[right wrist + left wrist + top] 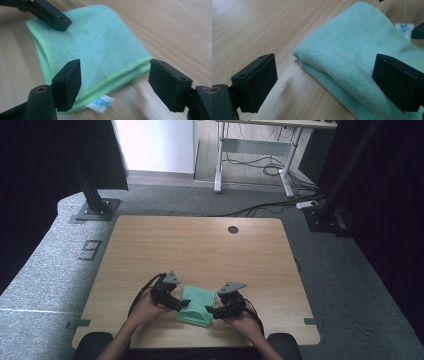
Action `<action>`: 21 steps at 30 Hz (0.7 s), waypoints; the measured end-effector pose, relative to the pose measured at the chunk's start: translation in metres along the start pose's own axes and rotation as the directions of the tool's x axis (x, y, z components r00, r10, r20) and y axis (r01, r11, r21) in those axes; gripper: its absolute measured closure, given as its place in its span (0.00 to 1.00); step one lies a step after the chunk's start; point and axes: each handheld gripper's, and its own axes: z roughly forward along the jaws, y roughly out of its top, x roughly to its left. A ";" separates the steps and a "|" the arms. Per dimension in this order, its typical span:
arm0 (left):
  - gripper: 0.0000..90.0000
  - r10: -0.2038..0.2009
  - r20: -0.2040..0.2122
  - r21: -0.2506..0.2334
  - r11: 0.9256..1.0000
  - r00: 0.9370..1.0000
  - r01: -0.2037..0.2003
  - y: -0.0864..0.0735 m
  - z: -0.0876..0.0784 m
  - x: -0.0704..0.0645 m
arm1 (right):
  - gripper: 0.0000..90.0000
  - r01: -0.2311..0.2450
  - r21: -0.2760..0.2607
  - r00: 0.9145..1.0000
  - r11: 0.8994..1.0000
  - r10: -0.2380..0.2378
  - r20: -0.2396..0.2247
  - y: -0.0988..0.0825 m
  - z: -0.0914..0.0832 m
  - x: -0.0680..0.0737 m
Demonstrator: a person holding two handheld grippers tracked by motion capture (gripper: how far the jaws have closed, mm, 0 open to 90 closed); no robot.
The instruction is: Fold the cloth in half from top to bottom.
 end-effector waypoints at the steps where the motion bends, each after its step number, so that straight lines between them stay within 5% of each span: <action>1: 0.07 0.003 0.001 0.000 1.000 1.000 -0.003 -0.002 -0.001 -0.002 | 0.28 0.008 0.005 1.000 1.000 -0.008 0.003 0.000 0.002 0.003; 15: 0.07 -0.008 -0.030 0.024 1.000 1.000 0.009 -0.033 -0.001 -0.017 | 0.21 0.048 0.084 0.994 0.995 -0.056 0.094 -0.015 0.010 0.017; 18: 0.06 -0.020 -0.007 -0.008 1.000 1.000 0.020 -0.029 -0.003 -0.015 | 0.20 0.063 0.088 0.992 0.994 -0.073 0.107 -0.016 0.012 0.016; 21: 0.06 -0.053 -0.032 -0.077 0.996 0.998 0.050 -0.017 -0.008 -0.006 | 0.20 0.049 0.087 0.993 0.995 -0.058 0.103 -0.016 0.013 0.011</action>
